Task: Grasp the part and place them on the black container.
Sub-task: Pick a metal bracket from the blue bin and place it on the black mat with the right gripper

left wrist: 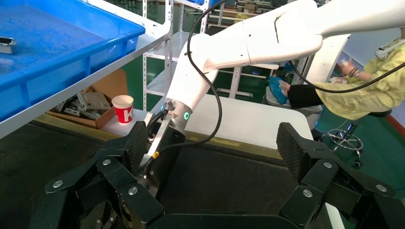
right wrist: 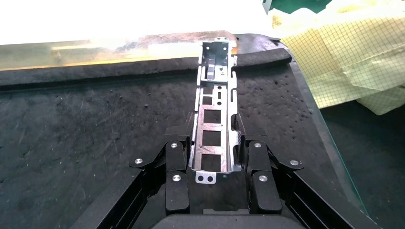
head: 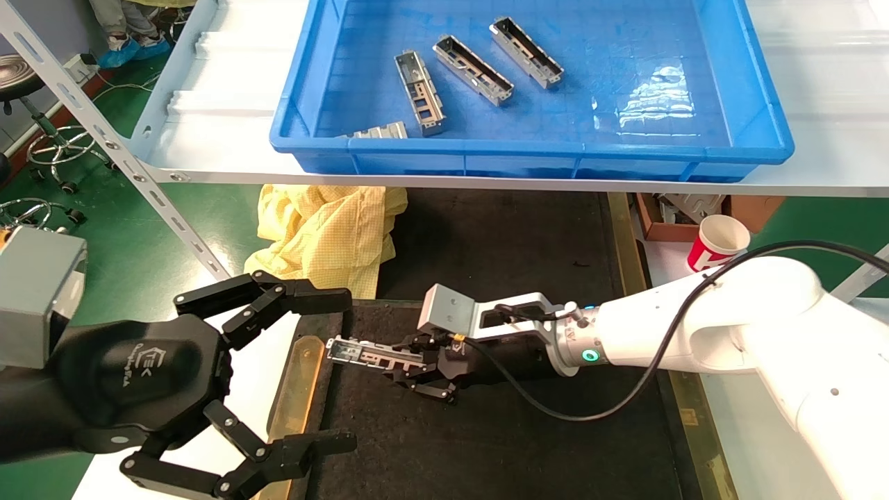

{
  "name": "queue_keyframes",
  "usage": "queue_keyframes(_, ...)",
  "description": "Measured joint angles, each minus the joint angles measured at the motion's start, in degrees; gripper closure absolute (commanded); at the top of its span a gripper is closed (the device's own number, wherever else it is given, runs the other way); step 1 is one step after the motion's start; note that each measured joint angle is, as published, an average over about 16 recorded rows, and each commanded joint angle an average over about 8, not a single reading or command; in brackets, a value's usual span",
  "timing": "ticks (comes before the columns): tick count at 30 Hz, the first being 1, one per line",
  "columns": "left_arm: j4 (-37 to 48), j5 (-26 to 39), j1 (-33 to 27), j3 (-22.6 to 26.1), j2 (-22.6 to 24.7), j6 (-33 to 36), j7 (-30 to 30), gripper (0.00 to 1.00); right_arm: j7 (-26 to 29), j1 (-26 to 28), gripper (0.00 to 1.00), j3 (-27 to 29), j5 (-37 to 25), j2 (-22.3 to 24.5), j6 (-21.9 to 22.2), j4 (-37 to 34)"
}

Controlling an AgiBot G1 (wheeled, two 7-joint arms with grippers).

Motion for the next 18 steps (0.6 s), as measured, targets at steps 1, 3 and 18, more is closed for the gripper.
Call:
queue_keyframes(1,0.00,0.00,0.00,0.00,0.00,0.00,0.00,0.00,0.23,-0.17,1.00,-0.25,0.11,-0.01,0.43,0.35)
queue_keyframes(3,0.00,0.00,0.00,0.00,0.00,0.00,0.00,0.00,0.65,-0.49,1.00,-0.77,0.34,-0.02,1.26,0.97)
queue_keyframes(18,0.00,0.00,0.00,0.00,0.00,0.00,0.00,0.00,2.01,-1.73,1.00,-4.39,2.23,0.06,4.05,2.20)
